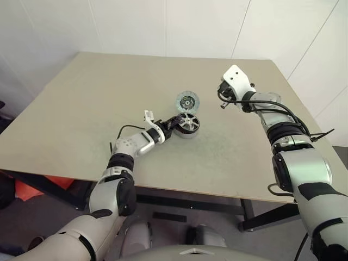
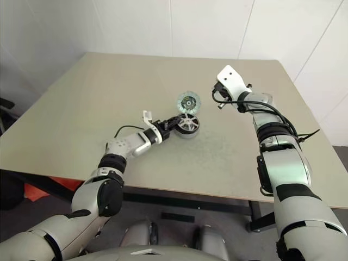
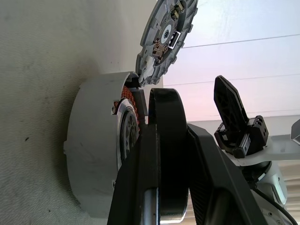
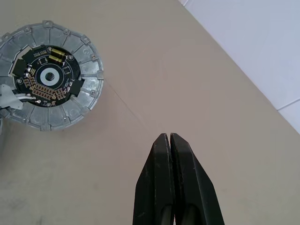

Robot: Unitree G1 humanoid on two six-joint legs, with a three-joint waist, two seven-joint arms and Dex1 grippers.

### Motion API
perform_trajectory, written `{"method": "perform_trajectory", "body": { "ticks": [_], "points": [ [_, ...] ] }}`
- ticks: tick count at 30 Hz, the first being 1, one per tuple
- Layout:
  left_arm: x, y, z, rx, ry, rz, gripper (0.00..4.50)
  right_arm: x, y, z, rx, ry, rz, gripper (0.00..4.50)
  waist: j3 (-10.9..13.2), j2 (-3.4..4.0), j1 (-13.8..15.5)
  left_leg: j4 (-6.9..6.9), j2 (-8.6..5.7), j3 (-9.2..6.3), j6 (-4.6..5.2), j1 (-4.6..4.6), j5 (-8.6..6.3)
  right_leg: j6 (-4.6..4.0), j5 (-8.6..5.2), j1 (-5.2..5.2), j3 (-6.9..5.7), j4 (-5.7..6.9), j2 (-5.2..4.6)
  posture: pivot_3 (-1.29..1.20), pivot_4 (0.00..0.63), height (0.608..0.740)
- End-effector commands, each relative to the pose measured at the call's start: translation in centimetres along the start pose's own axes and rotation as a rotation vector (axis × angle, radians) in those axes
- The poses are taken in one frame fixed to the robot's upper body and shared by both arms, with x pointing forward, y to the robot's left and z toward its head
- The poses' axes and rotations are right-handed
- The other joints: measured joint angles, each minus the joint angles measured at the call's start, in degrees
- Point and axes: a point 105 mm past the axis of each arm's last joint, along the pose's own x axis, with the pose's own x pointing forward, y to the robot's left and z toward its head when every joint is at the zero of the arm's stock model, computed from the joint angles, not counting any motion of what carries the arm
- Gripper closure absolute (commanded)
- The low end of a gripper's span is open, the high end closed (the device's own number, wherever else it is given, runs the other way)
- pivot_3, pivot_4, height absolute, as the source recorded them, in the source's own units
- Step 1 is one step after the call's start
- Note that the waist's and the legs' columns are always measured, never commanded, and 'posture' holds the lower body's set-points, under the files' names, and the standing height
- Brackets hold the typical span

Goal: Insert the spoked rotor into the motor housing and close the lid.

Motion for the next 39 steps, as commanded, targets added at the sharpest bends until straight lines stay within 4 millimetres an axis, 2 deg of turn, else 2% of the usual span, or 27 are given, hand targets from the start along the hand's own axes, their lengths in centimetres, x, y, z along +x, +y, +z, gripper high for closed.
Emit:
{"method": "perform_trajectory", "body": {
  "ticks": [1,2,7,14,19,23,28,32,37,39],
  "points": [
    [0.0,0.1,0.2,0.028,0.006,0.015,4.06,-0.2,-0.9,1.8,-0.03,-0.062,-0.028,4.5,0.0,0.0,0.02,0.0,0.0,0.0,0.0,0.0,0.0,0.0,0.0,0.0,0.0,0.0,0.0,0.0,0.0,0.74],
    [0.0,0.1,0.1,0.034,0.009,0.013,3.34,-0.1,-0.9,1.9,-0.03,-0.063,-0.027,4.5,0.0,0.0,0.02,0.0,0.0,0.0,0.0,0.0,0.0,0.0,0.0,0.0,0.0,0.0,0.0,0.0,0.0,0.74],
    [-0.2,0.2,0.3,0.029,0.006,0.019,1.98,0.0,-0.5,1.9,-0.033,-0.066,-0.015,4.5,-0.01,0.01,0.05,0.02,0.0,0.0,0.0,0.12,0.0,0.0,0.0,0.11,0.0,0.04,-0.02,0.0,0.0,0.74],
    [-1.9,-0.7,1.7,0.102,0.005,0.001,1.98,0.1,-0.1,2.2,-0.038,-0.084,0.018,4.5,-0.01,0.01,-0.33,0.01,0.01,0.0,-0.02,0.37,0.0,0.0,0.0,0.38,0.0,0.03,-0.03,0.0,0.0,0.74],
    [-4.6,-2.1,4.1,0.194,-0.054,-0.004,1.98,0.1,0.6,2.7,-0.042,-0.112,0.059,4.5,0.0,0.02,-0.54,-0.01,0.03,0.01,-0.01,0.09,0.01,-0.01,0.0,0.03,0.0,0.07,-0.01,0.0,0.0,0.74],
    [-6.4,-3.4,5.1,0.274,-0.095,-0.007,1.98,0.2,1.8,3.1,-0.042,-0.137,0.116,4.5,0.0,0.03,-0.42,0.04,0.02,0.01,0.0,0.01,0.0,-0.01,0.0,-0.01,-0.02,0.08,-0.03,0.0,0.0,0.74],
    [-8.1,-3.8,6.6,0.468,-0.171,0.06,1.98,0.6,5.8,3.5,-0.009,-0.188,0.27,4.5,0.0,0.03,-0.4,0.05,0.05,0.0,0.0,0.06,0.0,-0.01,0.0,0.05,-0.02,0.08,-0.01,0.0,0.0,0.74],
    [-9.1,-4.9,7.6,0.626,-0.23,0.083,1.98,1.0,9.0,2.2,0.034,-0.161,0.337,4.5,0.0,0.03,-0.29,0.06,0.04,-0.03,-0.01,0.05,0.0,-0.01,0.0,0.06,-0.02,0.09,-0.01,0.0,0.0,0.74],
    [-9.9,-5.4,8.8,0.676,-0.279,0.097,1.98,1.2,12.4,-0.2,0.079,-0.093,0.404,4.5,0.0,0.03,-0.42,0.07,0.02,-0.03,-0.03,0.11,0.01,-0.01,0.0,0.11,-0.01,0.1,-0.02,0.0,0.0,0.74],
    [-10.1,-5.3,9.1,0.683,-0.292,0.112,1.98,1.3,13.1,-0.9,0.101,-0.071,0.409,4.5,0.0,0.03,-0.52,0.06,0.03,-0.03,-0.07,0.15,0.03,-0.01,0.0,0.11,-0.01,0.12,-0.01,0.0,0.0,0.74]
  ]
}}
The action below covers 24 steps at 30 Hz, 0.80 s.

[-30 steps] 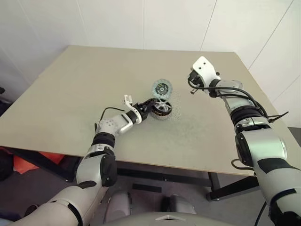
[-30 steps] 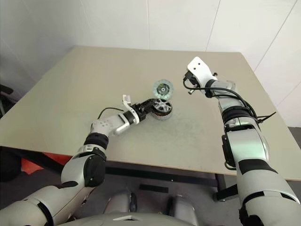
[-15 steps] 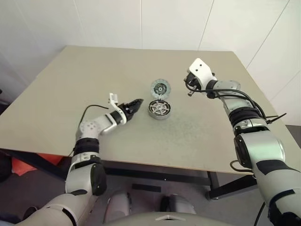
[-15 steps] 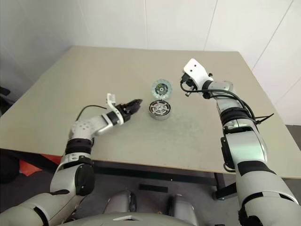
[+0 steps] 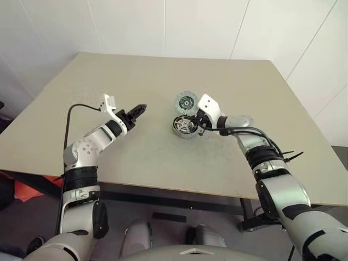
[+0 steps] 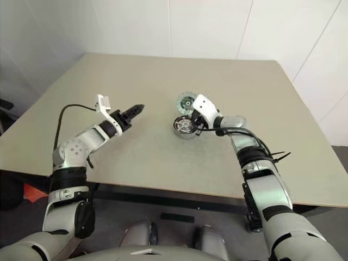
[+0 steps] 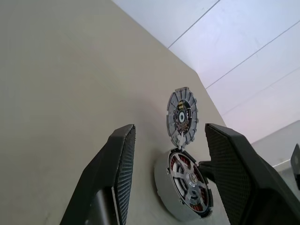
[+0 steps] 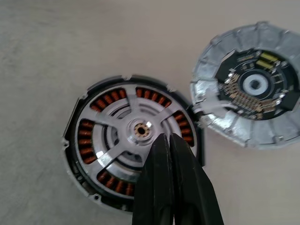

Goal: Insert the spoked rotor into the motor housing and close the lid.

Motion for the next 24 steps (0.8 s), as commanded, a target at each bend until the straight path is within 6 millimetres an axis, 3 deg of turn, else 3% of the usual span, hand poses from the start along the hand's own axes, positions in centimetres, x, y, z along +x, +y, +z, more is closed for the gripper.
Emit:
{"method": "perform_trajectory", "body": {
  "ticks": [1,4,7,9,12,16,19,24],
  "points": [
    [-0.2,-0.2,1.5,0.057,-0.05,0.004,1.98,0.4,0.4,-0.3,-0.003,0.017,-0.003,4.5,0.0,0.0,-0.08,0.0,0.0,0.0,-0.02,0.04,0.0,0.0,0.0,0.03,0.0,0.01,0.0,0.0,0.0,0.74],
    [-0.6,0.8,2.9,0.06,-0.098,0.042,1.98,0.4,0.6,-0.6,-0.009,0.027,-0.01,4.5,0.0,0.0,-0.15,-0.05,0.0,0.0,-0.2,0.32,-0.09,0.01,0.0,0.33,0.01,-0.02,0.01,0.0,0.0,0.74],
    [-0.6,1.0,3.1,0.072,-0.098,0.043,1.98,0.0,-0.4,1.0,-0.031,-0.02,-0.032,4.5,0.0,0.0,-0.14,-0.12,0.01,0.0,-0.25,0.63,-0.07,0.02,-0.01,0.61,0.01,-0.07,0.03,0.0,0.0,0.74],
    [-0.6,1.0,2.9,0.102,-0.087,0.044,1.98,-0.7,-1.3,2.9,-0.107,-0.053,-0.036,4.5,0.01,0.01,-0.07,-0.11,0.0,-0.01,-0.25,0.65,-0.07,0.02,-0.01,0.65,0.02,-0.09,0.02,0.0,0.0,0.74],
    [-0.5,0.9,2.9,0.166,-0.081,0.05,1.98,-1.7,-1.5,4.3,-0.224,-0.034,0.029,4.5,0.02,0.01,0.09,-0.11,-0.03,-0.03,-0.24,0.59,-0.08,0.03,-0.01,0.64,0.02,-0.11,0.01,0.0,0.0,0.74],
    [-0.2,0.6,3.2,0.343,-0.076,0.073,1.98,-2.9,-1.5,4.8,-0.391,0.053,0.142,4.5,0.02,0.0,0.04,-0.12,-0.01,-0.04,-0.22,0.54,-0.09,0.03,-0.01,0.61,0.02,-0.16,0.03,0.0,0.0,0.74],
    [0.2,0.1,3.6,0.652,-0.048,0.096,1.96,-4.0,-0.1,3.5,-0.527,0.193,0.392,3.86,0.03,-0.01,-0.1,-0.15,0.0,-0.04,-0.22,0.54,-0.09,0.04,-0.01,0.61,0.02,-0.19,0.05,0.0,0.0,0.74],
    [0.4,-0.9,3.5,0.899,-0.034,0.062,1.96,-3.6,-0.7,1.6,-0.649,0.343,0.455,2.22,0.03,0.0,-0.14,-0.12,0.02,-0.04,-0.21,0.47,-0.09,0.03,-0.01,0.53,0.02,-0.15,0.05,0.0,0.0,0.74]
  ]
}}
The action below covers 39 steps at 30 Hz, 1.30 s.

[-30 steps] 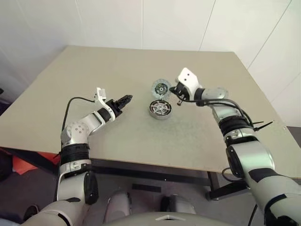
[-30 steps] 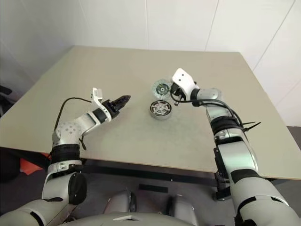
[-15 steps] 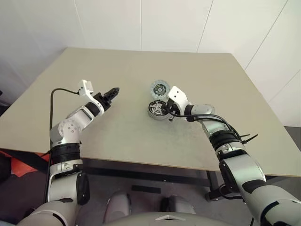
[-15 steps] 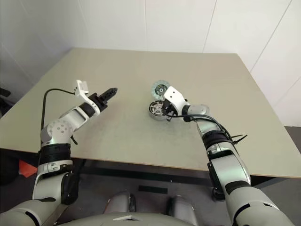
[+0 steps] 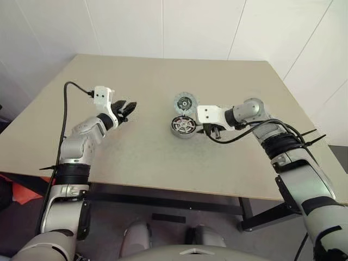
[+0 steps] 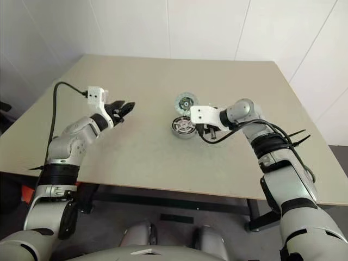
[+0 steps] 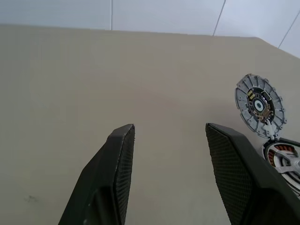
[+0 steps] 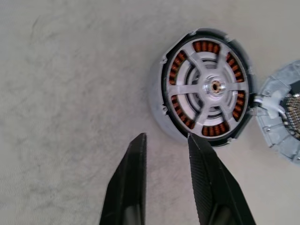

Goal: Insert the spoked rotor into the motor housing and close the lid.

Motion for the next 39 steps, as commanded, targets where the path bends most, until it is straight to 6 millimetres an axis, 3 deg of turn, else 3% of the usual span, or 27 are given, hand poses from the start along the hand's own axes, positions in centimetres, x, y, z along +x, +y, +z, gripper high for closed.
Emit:
{"method": "perform_trajectory", "body": {
  "ticks": [1,10,19,26,39],
  "points": [
    [0.0,-0.9,1.9,0.207,-0.06,-0.029,1.96,0.0,-0.9,0.2,-0.105,0.06,0.024,1.95,0.0,0.0,-0.02,0.01,0.0,0.0,0.0,-0.01,0.0,0.0,0.0,-0.01,0.0,0.01,0.0,0.0,0.0,0.74],
    [-0.9,-1.5,-0.2,0.243,-0.042,-0.06,1.96,1.7,-1.4,1.6,-0.193,0.035,0.026,1.95,0.0,0.0,-1.17,0.03,0.05,0.03,-0.08,0.0,0.04,-0.03,0.0,-0.1,0.01,0.19,0.01,0.0,0.0,0.74],
    [-0.5,-2.8,-1.7,0.217,-0.011,-0.089,1.96,1.0,-3.1,3.1,-0.246,0.023,-0.034,1.95,0.0,0.01,-1.58,0.04,0.1,0.03,-0.18,0.0,0.1,-0.08,0.03,-0.17,0.02,0.27,0.05,0.0,0.0,0.74],
    [-0.5,-3.2,-2.1,0.202,-0.005,-0.089,1.96,1.6,-3.2,4.0,-0.279,0.009,-0.017,1.95,0.0,0.01,-1.21,0.06,0.06,0.02,-0.03,-0.29,0.1,-0.09,0.04,-0.39,0.02,0.23,0.03,0.0,0.0,0.74],
    [-0.8,-2.9,-2.3,0.204,0.0,-0.069,1.96,2.6,-1.1,2.3,-0.28,0.055,0.073,1.95,0.01,0.01,-1.23,0.09,0.07,0.02,0.02,-0.4,0.13,-0.09,0.04,-0.53,0.01,0.27,0.04,0.0,0.0,0.74]
  ]
}}
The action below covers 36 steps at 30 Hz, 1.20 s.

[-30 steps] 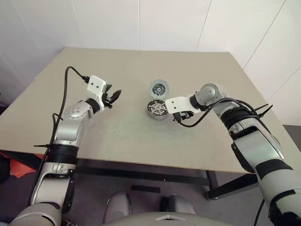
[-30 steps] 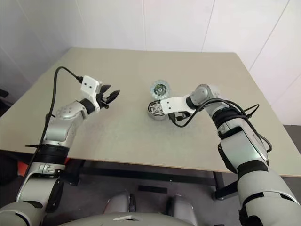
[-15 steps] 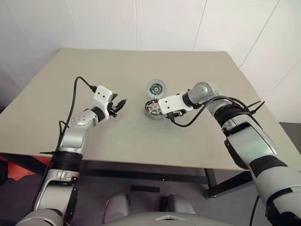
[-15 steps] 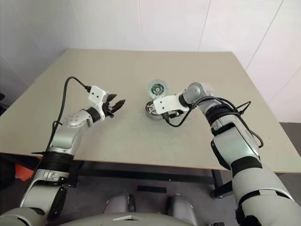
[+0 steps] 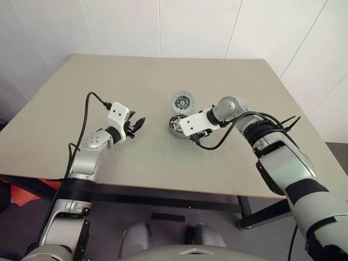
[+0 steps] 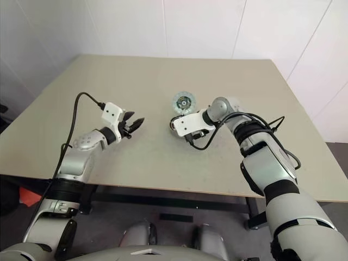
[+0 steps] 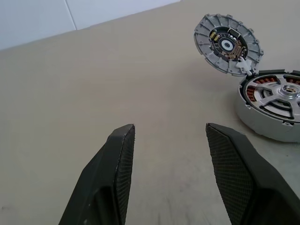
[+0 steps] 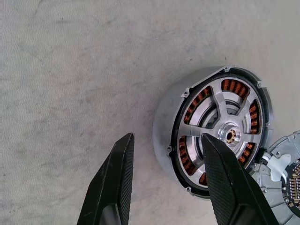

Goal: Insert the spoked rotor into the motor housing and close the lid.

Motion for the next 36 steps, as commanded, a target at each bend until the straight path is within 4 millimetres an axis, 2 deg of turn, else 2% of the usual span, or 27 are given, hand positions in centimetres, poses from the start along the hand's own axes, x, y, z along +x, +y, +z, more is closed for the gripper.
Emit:
{"method": "perform_trajectory", "body": {
  "ticks": [1,10,13,17,23,27,36],
  "points": [
    [0.0,0.2,1.8,0.035,-0.054,0.009,1.96,-0.3,0.0,-0.5,-0.011,0.021,-0.003,1.95,0.0,0.0,-0.01,0.0,0.0,0.0,-0.01,0.01,-0.01,0.0,0.0,0.0,0.0,0.0,0.0,0.0,0.0,0.74],
    [0.1,0.3,1.8,0.039,-0.052,0.014,1.96,0.7,1.2,-0.8,-0.009,0.042,0.051,1.95,-0.01,0.0,-0.06,0.02,0.0,0.0,-0.03,0.06,-0.01,0.0,0.0,0.04,0.0,0.04,0.0,0.0,0.0,0.74],
    [0.1,0.4,1.7,0.042,-0.051,0.02,1.96,0.7,1.0,-0.6,-0.008,0.032,0.054,2.58,-0.01,0.01,-0.14,0.02,0.01,0.0,-0.11,0.2,-0.06,0.0,0.0,0.19,0.01,0.03,0.0,0.0,0.0,0.74],
    [0.0,0.4,1.6,0.044,-0.047,0.023,1.96,0.5,0.6,-0.7,-0.016,0.044,0.032,3.76,-0.01,0.01,-0.1,0.02,0.01,0.0,-0.12,0.24,-0.06,0.0,0.0,0.25,0.01,0.02,0.0,0.0,0.0,0.74],
    [0.0,0.3,1.5,0.045,-0.046,0.021,1.96,0.4,0.2,-0.8,-0.017,0.056,0.012,3.76,-0.02,0.0,-0.14,0.02,0.0,0.0,-0.12,0.29,-0.06,0.0,0.0,0.3,0.01,0.03,0.0,0.0,0.0,0.74],
    [0.1,0.2,1.4,0.046,-0.044,0.023,1.96,0.3,0.6,-1.1,-0.014,0.055,0.03,4.49,-0.01,0.01,-0.18,0.02,0.01,0.0,-0.13,0.47,-0.06,0.0,0.0,0.48,0.0,0.02,0.0,0.0,0.0,0.74],
    [0.1,-0.1,0.9,0.036,-0.038,0.03,1.96,-0.9,0.6,-1.5,0.03,0.023,0.018,4.49,-0.01,0.01,0.33,0.02,-0.02,-0.01,-0.1,0.47,-0.08,0.0,0.0,0.54,0.01,-0.04,-0.01,0.0,0.0,0.74]
  ]
}}
